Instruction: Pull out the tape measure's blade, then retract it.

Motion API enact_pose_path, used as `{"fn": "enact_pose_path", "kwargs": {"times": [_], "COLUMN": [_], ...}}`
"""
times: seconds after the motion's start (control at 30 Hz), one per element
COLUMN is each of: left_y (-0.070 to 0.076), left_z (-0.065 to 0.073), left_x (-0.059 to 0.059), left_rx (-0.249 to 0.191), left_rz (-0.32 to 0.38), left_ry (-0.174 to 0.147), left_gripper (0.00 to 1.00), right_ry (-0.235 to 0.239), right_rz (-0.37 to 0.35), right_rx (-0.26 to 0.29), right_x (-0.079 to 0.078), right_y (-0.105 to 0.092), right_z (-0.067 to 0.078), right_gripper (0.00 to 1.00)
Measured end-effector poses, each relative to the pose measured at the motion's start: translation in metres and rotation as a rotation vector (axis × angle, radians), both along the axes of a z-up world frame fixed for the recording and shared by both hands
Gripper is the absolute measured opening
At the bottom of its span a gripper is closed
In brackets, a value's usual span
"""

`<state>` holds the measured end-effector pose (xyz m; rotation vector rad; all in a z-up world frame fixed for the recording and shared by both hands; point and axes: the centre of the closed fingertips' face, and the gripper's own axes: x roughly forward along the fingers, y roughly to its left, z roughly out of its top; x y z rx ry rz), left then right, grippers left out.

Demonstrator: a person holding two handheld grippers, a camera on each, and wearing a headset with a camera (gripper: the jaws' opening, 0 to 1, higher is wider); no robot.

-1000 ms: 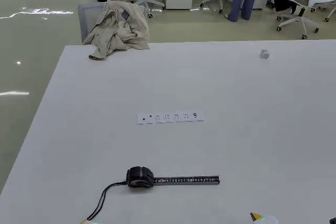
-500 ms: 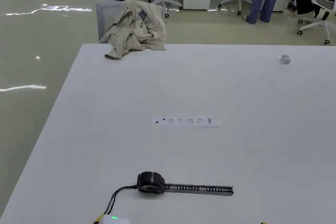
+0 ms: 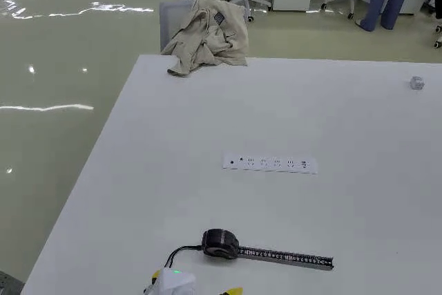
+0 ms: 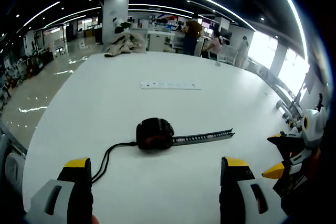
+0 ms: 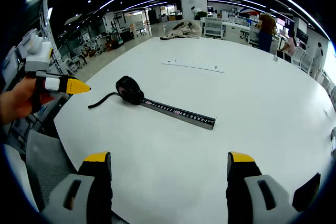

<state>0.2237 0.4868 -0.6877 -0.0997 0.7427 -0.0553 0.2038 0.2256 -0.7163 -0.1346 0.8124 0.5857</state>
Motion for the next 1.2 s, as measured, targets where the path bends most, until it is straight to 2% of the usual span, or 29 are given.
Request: {"fn": "enact_pose_path", "kwargs": {"times": [0.2,0.37,0.63,0.9,1.03,1.2], "left_y": [-0.002,-0.001,-0.003,-0.008,-0.009,-0.008], "left_z": [-0.005,-0.008,-0.015,-0.024,-0.027,-0.033], "left_x": [0.014,0.023,0.036,0.046,0.051,0.057], "left_rx": [-0.009,-0.004,-0.007,-0.015,-0.021,-0.005], "left_rz": [0.01,0.018,0.026,0.036,0.044,0.041], "left_ry": [-0.002,-0.004,-0.005,-0.011,-0.015,-0.019], "left_gripper": [1.0,0.98,0.96,0.93,0.92,0.91], "right_ry": [-0.001,-0.001,0.003,-0.004,-0.012,-0.021], "right_rz": [0.041,0.069,0.119,0.16,0.22,0.261], "right_rx": [0.004,-0.012,-0.009,-0.037,-0.063,-0.084], "right_x": [0.007,0.012,0.021,0.03,0.033,0.042], "right_y": [0.002,-0.001,-0.005,-0.008,-0.009,-0.011], "right_z": [-0.006,-0.011,-0.021,-0.025,-0.03,-0.034], "right_gripper": [0.93,0.92,0.91,0.9,0.88,0.85]}}
